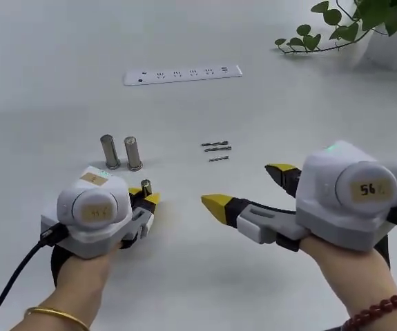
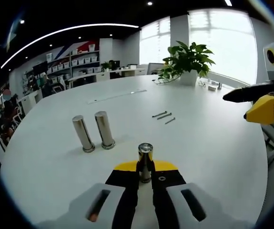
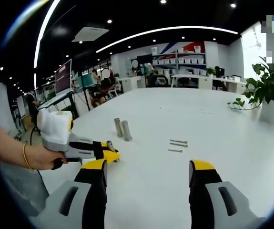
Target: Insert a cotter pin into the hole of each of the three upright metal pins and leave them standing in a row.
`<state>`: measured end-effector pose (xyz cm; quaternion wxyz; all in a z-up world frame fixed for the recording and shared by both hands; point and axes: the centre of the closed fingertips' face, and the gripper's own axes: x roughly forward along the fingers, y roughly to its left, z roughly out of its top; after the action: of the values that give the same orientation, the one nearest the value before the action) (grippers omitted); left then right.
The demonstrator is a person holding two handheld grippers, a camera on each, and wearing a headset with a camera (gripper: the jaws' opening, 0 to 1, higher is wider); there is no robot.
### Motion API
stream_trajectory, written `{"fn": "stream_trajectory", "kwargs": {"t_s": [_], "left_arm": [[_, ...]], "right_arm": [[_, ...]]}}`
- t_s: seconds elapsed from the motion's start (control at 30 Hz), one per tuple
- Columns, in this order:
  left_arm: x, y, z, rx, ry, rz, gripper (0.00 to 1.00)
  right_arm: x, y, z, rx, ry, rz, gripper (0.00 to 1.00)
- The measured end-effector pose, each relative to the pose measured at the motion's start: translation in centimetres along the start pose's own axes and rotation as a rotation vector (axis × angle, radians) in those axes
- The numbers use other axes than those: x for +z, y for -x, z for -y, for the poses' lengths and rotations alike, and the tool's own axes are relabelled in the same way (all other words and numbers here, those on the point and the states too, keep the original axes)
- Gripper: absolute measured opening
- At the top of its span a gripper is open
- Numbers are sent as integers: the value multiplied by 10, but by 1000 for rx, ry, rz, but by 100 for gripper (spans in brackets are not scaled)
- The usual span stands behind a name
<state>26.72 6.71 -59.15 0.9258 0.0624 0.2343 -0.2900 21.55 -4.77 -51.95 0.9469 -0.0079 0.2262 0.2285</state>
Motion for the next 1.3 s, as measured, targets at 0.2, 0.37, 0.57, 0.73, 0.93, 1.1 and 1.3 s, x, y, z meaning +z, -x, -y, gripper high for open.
{"fn": "stream_trajectory", "kwargs": {"t_s": [0.2,0.37,0.57,0.73,0.93,1.1,1.3], "left_arm": [[-1,1,0,-1,1,-4,6],[-5,0,0,0,-3,-21,8],[-3,2,-3,1,4,-17,15],[5,8,-3,-7,8,3,25],[13,22,-8,12,-8,26,33],[18,36,-8,-2,-3,45,45],[22,53,-15,18,4,54,52]], "right_arm": [[-3,0,0,1,7,-13,66],[-4,1,1,0,5,-17,65],[-7,2,3,-2,-7,-26,65],[-4,1,1,37,4,-32,64],[-4,-5,0,86,64,-68,57],[1,-12,4,120,93,-97,52],[7,-26,13,143,79,-147,49]]}}
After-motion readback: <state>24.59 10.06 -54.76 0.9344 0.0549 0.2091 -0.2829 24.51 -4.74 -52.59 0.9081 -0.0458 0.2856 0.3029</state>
